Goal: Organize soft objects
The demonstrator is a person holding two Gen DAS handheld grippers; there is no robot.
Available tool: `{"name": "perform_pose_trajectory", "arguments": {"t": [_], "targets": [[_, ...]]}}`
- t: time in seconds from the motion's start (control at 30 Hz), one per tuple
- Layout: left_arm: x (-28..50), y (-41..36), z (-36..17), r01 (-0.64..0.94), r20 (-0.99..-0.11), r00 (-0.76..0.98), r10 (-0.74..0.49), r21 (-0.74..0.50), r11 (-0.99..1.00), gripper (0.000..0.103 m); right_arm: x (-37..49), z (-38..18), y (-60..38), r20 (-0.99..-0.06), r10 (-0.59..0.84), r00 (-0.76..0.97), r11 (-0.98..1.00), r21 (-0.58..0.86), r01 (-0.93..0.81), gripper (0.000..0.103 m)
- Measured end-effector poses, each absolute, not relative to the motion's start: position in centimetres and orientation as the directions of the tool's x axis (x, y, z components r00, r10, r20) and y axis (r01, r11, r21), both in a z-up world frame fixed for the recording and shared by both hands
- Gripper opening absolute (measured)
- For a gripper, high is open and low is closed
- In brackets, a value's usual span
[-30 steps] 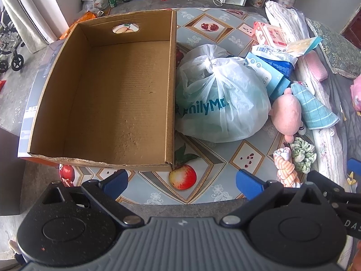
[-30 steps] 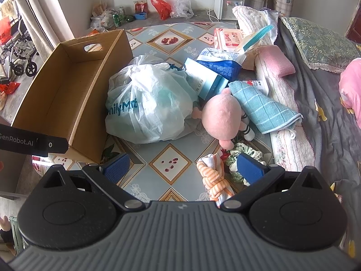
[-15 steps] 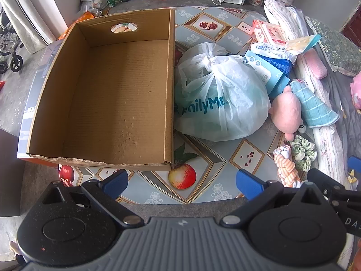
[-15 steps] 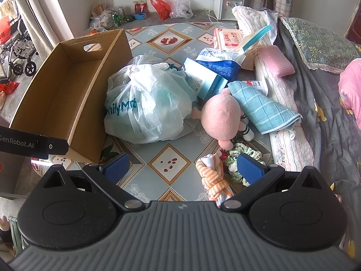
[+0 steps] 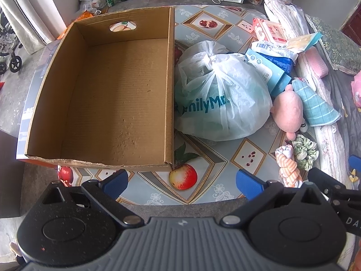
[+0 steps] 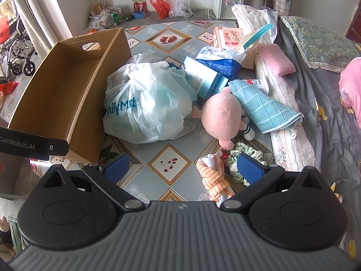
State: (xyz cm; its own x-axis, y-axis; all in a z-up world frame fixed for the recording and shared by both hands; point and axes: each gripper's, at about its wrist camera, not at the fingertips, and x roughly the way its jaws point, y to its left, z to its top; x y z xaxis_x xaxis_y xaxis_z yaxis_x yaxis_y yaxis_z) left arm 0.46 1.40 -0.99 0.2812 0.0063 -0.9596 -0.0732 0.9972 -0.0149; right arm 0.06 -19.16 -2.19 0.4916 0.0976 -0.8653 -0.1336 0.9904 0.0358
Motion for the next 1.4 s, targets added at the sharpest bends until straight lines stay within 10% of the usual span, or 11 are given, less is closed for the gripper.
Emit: {"name": "perform_pose_trajectory", "arguments": {"t": [0.63, 1.07, 1.4], "targets": [[3.2, -3.5, -2.4, 0.116, -0.926, 0.366, -0.097, -0.057, 0.992, 0.102, -3.8, -6.0, -28.2, -0.867, 0.041, 0.496, 0.989, -0.035, -0.142, 0.1], [6.5, -12.6, -9.7, 0.28, -0.93, 0.163, -0.33, -0.277, 0.919, 0.067, -0.2, -15.7, -28.6, -0.906, 0.206, 0.369, 0.945, 0.086, -0.316, 0.053], [8.4, -15.2, -14.6, 0.184, -0.94, 0.042, -0.339, -0.326, 0.927, 0.052, 2.5, -19.6, -29.1, -0.887, 0.37, 0.277, 0.906, 0.279, -0.318, 0.036]]}}
